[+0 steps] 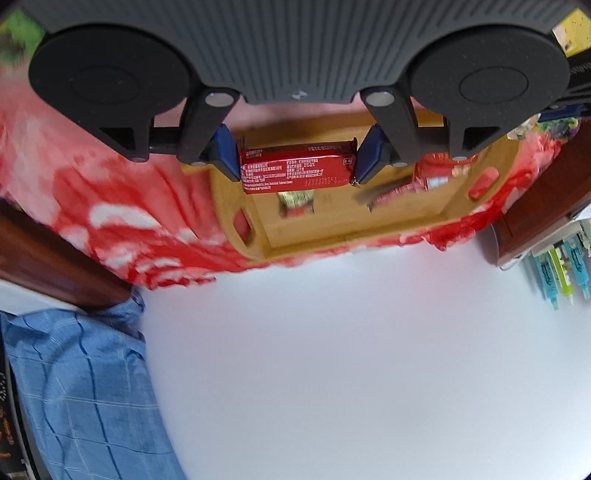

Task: Organize snacks
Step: 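Carry both snacks over the tray and open both grippers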

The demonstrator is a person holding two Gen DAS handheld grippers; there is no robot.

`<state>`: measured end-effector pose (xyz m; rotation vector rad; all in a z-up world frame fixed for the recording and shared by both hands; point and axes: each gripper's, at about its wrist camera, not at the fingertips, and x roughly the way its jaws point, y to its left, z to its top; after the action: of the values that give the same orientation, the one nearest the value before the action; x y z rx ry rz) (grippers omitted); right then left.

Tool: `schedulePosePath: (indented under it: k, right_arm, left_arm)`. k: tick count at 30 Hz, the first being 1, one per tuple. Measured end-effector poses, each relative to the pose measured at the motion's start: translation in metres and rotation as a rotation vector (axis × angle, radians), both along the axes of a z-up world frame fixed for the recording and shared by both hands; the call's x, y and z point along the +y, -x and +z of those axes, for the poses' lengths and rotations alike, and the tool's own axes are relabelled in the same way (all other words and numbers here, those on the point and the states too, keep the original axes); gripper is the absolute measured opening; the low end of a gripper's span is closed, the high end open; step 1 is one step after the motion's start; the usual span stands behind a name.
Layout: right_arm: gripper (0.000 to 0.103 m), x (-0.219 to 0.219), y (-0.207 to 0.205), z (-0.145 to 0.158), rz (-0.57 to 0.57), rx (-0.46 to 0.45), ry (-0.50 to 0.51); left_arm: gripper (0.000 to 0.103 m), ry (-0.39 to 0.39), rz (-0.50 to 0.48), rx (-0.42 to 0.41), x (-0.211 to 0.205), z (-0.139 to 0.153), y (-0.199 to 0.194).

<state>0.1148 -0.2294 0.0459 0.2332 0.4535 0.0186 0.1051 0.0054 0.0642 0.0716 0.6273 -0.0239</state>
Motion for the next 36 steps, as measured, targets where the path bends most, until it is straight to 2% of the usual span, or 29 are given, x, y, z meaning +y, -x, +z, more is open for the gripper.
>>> schedulePosePath:
  k: [9,15,26,36]
  right_arm:
    - [0.068,-0.017,-0.05,0.013,0.06,-0.007,-0.039]
    - [0.068,-0.022,-0.095,0.011,0.104,0.02,-0.032]
    - [0.068,-0.015,-0.151,-0.009,0.144,0.102,0.03]
    - [0.068,-0.019,-0.17,-0.025,0.136,0.144,0.017]
  left_arm:
    - [0.021,0.053,0.016,-0.009,0.005,0.026,-0.058]
    - [0.021,0.119,0.026,0.023,0.008,0.027,-0.111]
    - [0.021,0.151,0.042,0.087,0.0,0.006,-0.193]
    - [0.021,0.098,0.063,0.142,-0.011,-0.025,-0.213]
